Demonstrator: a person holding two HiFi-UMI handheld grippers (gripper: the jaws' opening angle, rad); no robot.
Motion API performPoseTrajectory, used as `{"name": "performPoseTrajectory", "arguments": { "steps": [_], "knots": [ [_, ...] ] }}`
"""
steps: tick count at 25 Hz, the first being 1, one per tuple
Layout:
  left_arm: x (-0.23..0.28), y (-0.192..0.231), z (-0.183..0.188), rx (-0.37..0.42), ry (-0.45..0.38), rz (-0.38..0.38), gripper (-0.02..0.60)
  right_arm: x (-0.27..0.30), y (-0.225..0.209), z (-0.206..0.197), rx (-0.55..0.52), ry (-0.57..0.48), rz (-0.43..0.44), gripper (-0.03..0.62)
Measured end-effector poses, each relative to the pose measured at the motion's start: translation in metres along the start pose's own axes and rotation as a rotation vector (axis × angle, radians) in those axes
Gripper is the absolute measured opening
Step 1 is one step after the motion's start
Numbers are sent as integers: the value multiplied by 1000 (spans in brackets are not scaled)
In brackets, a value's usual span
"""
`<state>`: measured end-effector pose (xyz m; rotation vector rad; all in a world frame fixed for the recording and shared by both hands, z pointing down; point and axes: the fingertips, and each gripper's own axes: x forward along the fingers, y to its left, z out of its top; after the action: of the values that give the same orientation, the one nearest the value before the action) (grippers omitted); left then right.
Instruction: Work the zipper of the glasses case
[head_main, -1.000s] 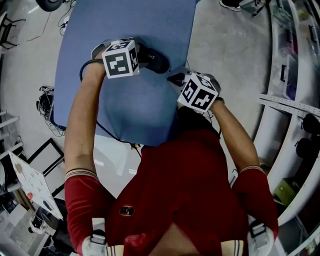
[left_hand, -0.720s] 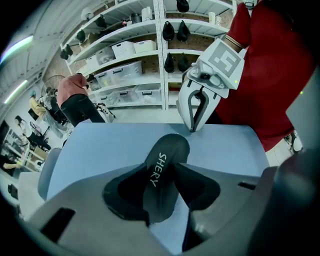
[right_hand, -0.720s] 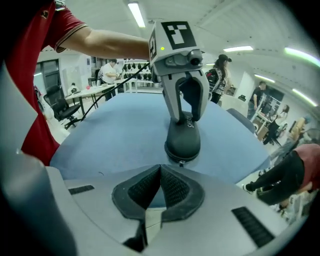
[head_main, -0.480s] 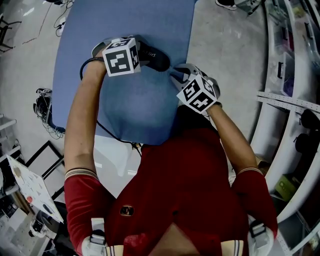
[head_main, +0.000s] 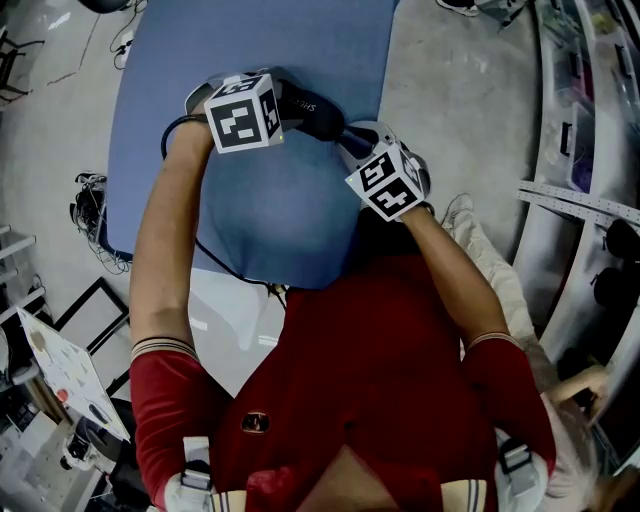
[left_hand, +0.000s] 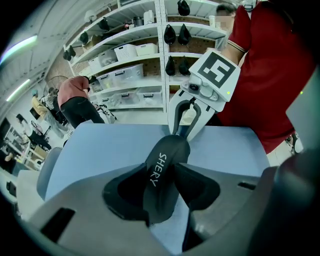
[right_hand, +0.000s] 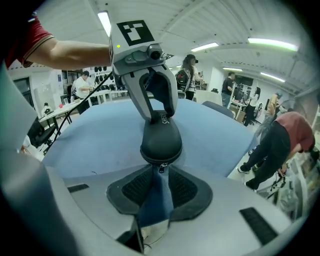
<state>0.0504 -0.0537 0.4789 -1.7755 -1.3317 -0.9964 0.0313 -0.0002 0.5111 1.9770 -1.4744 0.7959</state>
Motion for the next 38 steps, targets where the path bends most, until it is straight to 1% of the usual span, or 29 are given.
{"name": "performPoseTrajectory", "arguments": {
  "steps": [4,7,8,12,17,19,24,28,38],
  "knots": [
    [-1,1,0,-3,-4,-1,156,0,-4,-1,-22,0,-38,27],
    [-1,2,0,-7,-8,-1,156,-2,-9,-3,-20,-3,-47,25],
    [-1,2,0,-8,-8,-1,156,-2,-10,-4,-22,-3,-49,10],
    [-1,0,0,-7,-17,-2,156,-3,-8,-4,-35,-5,-41,11],
    [0,1,0,-13,-17,-1,156,0,-5,-4,-97,5,-10,2],
    [-1,1,0,-13,-19,0,156,0,-3,-4,-104,13,12,2],
    [0,5,1,-15,-28,1,156,-3,-2,-4,-75,28,53,0],
    [1,4,0,-16,-29,-2,156,-3,8,-3,-50,33,64,0],
    [-3,2,-1,-12,-40,6,156,0,21,1,110,35,20,0]
  ]
}}
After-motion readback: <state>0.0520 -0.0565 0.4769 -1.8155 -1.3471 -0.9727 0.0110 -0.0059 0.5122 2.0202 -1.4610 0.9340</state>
